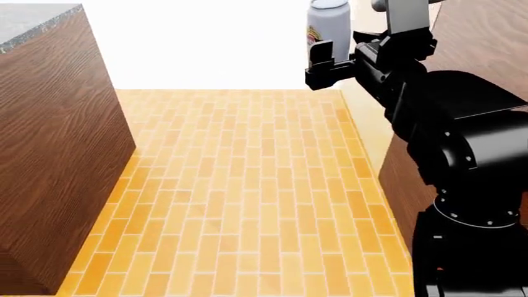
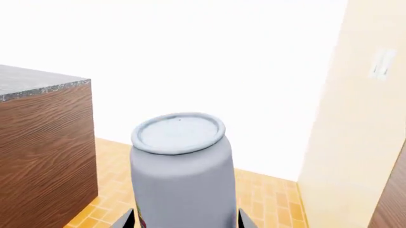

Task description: Move the drinks to the dining counter.

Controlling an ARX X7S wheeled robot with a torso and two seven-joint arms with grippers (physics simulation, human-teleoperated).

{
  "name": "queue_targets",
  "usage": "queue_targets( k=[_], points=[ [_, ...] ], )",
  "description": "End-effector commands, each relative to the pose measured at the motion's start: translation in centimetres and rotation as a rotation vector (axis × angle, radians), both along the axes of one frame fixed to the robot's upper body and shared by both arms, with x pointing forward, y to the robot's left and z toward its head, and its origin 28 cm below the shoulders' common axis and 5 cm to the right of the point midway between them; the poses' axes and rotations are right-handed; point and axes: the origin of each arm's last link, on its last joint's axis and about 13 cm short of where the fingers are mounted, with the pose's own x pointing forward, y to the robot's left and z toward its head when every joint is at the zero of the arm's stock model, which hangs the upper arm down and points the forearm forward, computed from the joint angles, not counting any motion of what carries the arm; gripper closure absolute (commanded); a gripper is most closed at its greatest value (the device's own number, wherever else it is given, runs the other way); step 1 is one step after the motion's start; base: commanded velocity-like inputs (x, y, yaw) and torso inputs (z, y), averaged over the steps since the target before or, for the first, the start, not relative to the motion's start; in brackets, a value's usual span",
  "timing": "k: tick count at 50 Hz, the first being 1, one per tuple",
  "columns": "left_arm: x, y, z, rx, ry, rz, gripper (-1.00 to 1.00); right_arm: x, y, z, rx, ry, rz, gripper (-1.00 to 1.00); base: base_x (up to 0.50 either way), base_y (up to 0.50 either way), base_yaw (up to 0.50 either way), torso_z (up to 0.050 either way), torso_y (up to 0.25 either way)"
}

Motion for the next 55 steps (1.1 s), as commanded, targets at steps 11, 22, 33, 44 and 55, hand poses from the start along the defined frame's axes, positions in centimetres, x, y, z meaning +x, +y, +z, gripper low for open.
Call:
queue_targets(
  k=[11,22,33,44,55],
  points=[
    [0.02,-0.02,0.07,0.003,-0.001,0.001,-1.00,-0.14,-0.09,0.28,-0.004,-0.017,0.001,1.00,0.00,0.50,0.00,0.000,0.001],
    [0.01,-0.01,0.07,0.003,0.000,-0.001,-1.00,0.01,-0.01,0.15,-0.007,-0.012,0.007,1.00,0.00,0.50,0.00,0.000,0.001],
    [0.06,0.01,-0.07,0.001,0.002,-0.002,-1.00,0.21,0.15,0.16,-0.014,-0.008,0.014,1.00,0.00,0.50,0.00,0.000,0.000],
    [0.08,0.00,-0.10,-0.003,0.000,-0.004,-1.00,0.09,0.18,0.38,-0.020,-0.011,0.016,1.00,0.04,0.50,0.00,0.001,0.001],
    [0.12,0.00,-0.11,-0.001,0.004,-0.004,-1.00,0.20,0.22,0.16,-0.019,-0.006,0.022,1.00,0.04,0.50,0.00,0.000,0.001]
  ],
)
